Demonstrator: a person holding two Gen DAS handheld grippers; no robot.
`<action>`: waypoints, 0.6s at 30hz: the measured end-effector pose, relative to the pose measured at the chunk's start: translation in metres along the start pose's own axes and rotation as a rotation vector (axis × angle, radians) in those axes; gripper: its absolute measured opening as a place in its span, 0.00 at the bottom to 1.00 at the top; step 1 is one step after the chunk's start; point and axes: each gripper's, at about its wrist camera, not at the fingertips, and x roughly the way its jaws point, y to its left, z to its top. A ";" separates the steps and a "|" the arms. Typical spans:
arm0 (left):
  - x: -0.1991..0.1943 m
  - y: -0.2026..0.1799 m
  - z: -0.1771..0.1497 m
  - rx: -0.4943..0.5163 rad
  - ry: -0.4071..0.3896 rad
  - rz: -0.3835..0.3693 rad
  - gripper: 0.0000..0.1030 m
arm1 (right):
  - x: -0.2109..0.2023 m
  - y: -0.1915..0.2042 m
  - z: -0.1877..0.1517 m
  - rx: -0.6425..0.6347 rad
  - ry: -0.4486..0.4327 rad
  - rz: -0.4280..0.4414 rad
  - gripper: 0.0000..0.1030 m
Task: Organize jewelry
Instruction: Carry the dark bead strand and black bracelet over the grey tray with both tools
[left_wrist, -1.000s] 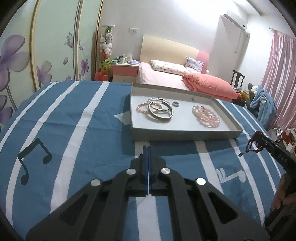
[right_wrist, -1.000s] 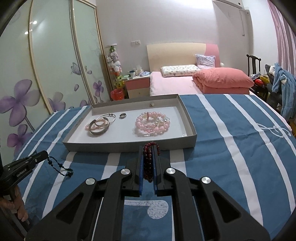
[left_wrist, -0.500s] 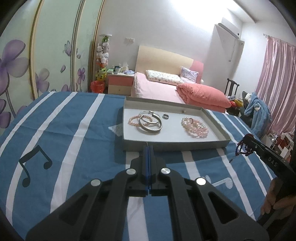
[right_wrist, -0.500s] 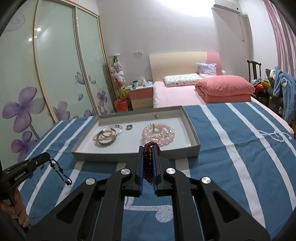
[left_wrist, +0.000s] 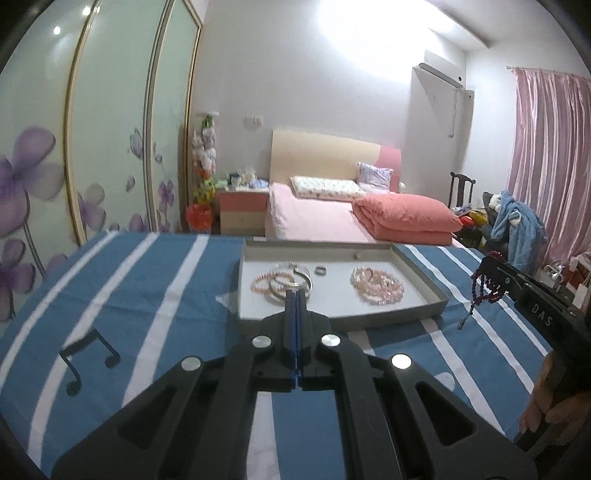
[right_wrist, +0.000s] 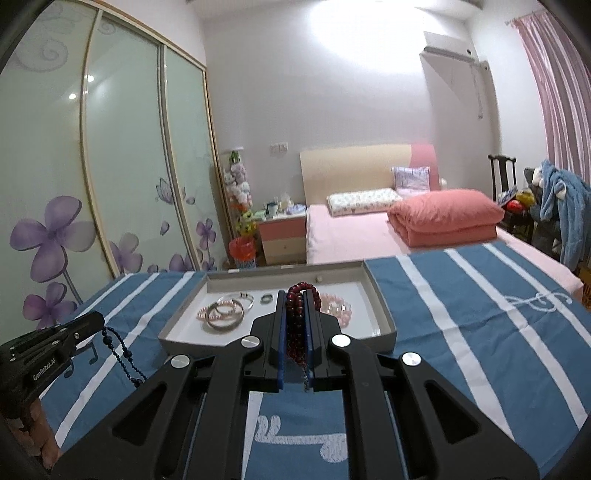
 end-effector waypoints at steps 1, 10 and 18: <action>-0.001 -0.003 0.002 0.011 -0.011 0.008 0.01 | -0.001 0.002 0.002 -0.007 -0.014 -0.004 0.08; 0.009 -0.020 0.016 0.071 -0.064 0.059 0.01 | -0.002 0.020 0.012 -0.091 -0.115 -0.046 0.09; 0.029 -0.026 0.029 0.102 -0.086 0.087 0.01 | 0.012 0.023 0.024 -0.107 -0.159 -0.061 0.09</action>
